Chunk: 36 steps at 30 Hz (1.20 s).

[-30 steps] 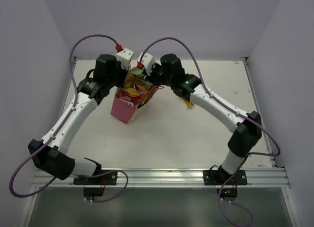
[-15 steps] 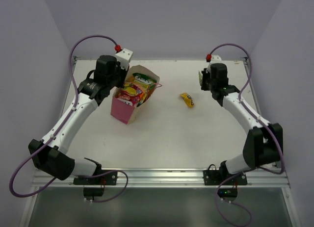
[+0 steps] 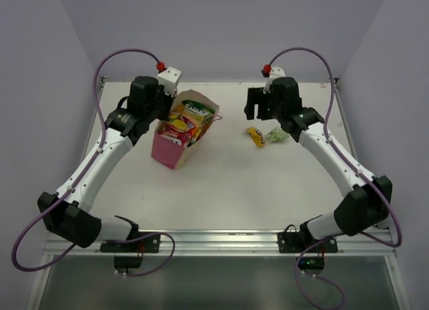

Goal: Take the snacks out of the paper bag

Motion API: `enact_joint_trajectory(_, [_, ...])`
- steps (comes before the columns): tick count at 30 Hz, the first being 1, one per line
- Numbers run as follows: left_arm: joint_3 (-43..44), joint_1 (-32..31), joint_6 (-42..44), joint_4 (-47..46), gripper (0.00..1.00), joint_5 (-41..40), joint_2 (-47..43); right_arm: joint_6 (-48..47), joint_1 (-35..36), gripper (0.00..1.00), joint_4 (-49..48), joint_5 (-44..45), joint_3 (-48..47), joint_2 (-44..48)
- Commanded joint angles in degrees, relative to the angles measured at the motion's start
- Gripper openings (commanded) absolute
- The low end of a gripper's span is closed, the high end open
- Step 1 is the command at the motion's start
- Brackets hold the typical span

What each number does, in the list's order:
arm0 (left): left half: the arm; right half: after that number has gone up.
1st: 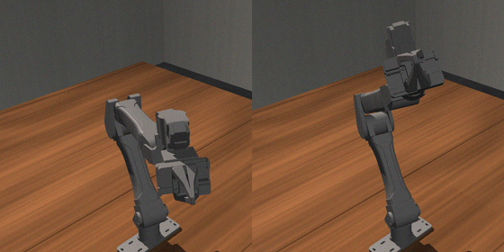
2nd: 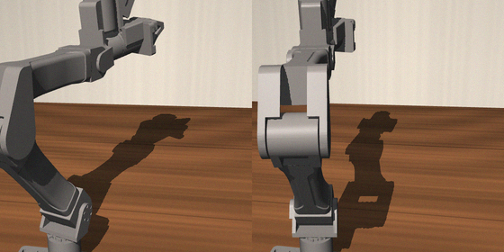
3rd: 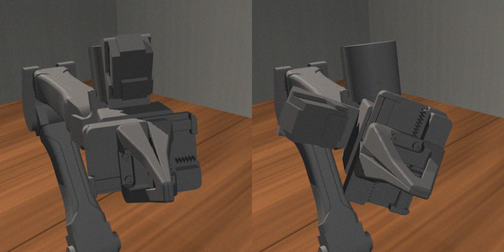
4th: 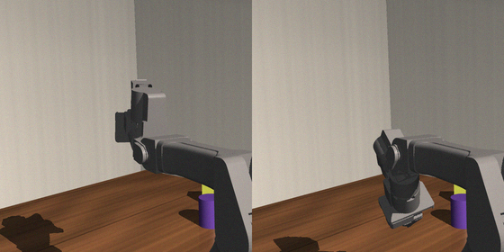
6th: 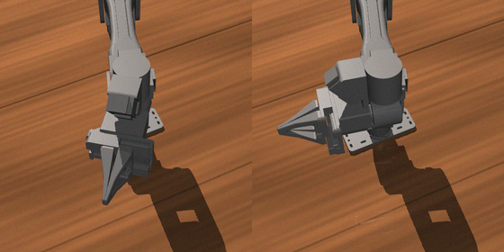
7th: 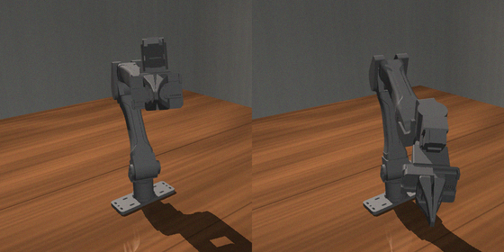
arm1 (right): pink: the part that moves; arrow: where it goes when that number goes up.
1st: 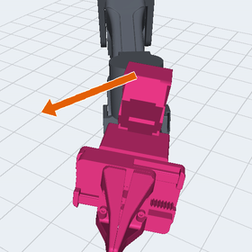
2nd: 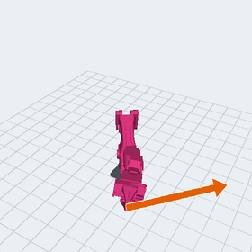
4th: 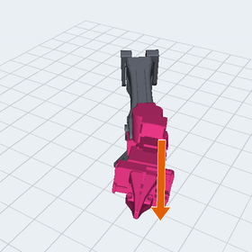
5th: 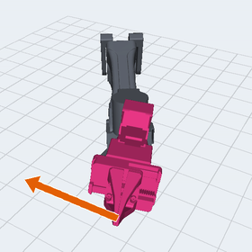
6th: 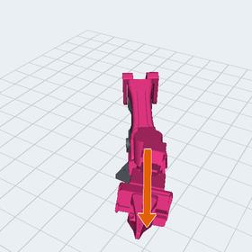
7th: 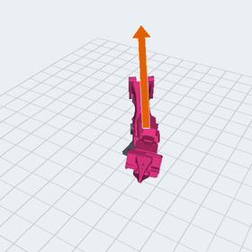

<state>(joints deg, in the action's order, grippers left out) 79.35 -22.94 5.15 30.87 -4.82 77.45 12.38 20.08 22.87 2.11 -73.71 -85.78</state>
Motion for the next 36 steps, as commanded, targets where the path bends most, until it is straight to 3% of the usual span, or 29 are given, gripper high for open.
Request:
enact_joint_trajectory(1, [1.16, -0.35, 0.39, -5.47, 0.00, 1.39, -4.24, -0.69, 7.68, 0.77, 1.56, -4.56, -10.12, 7.99])
enact_joint_trajectory(5, [1.42, -0.35, 0.74, -5.39, 0.00, 1.83, -4.41, -0.17, 16.64, 0.75, 5.06, -8.70, -21.45, 4.49])
enact_joint_trajectory(11, [1.68, -0.44, 0.65, -5.56, 0.00, 2.18, -4.50, -0.69, 22.63, 0.75, 10.08, -9.49, -32.63, -7.64])
enact_joint_trajectory(28, [0.72, -0.35, -0.14, -6.00, 0.00, 2.71, -4.76, 0.89, 24.31, 0.78, 8.15, -9.05, -27.71, -20.30])
enact_joint_trajectory(31, [0.45, -0.44, -0.23, -6.09, 0.00, 2.80, -4.76, 0.71, 24.31, 0.65, 7.71, -10.11, -27.19, -20.66])
enact_joint_trajectory(32, [0.45, -0.44, -0.23, -6.17, 0.00, 2.71, -4.76, 0.28, 24.31, 0.52, 7.36, -10.19, -27.10, -20.48])
enact_joint_trajectory(34, [0.45, -0.44, -0.14, -6.17, 0.00, 2.62, -4.76, 0.01, 24.40, 0.36, 6.84, -9.76, -26.92, -19.52])
enact_joint_trajectory(35, [0.37, -0.44, -0.14, -6.18, 0.00, 2.62, -4.85, -0.60, 24.57, 0.20, 6.49, -9.58, -27.01, -19.08])
enact_joint_trajectory(36, [0.37, -0.44, -0.14, -6.18, 0.00, 2.62, -4.77, -0.87, 24.66, 0.13, 6.05, -9.23, -27.01, -18.64])
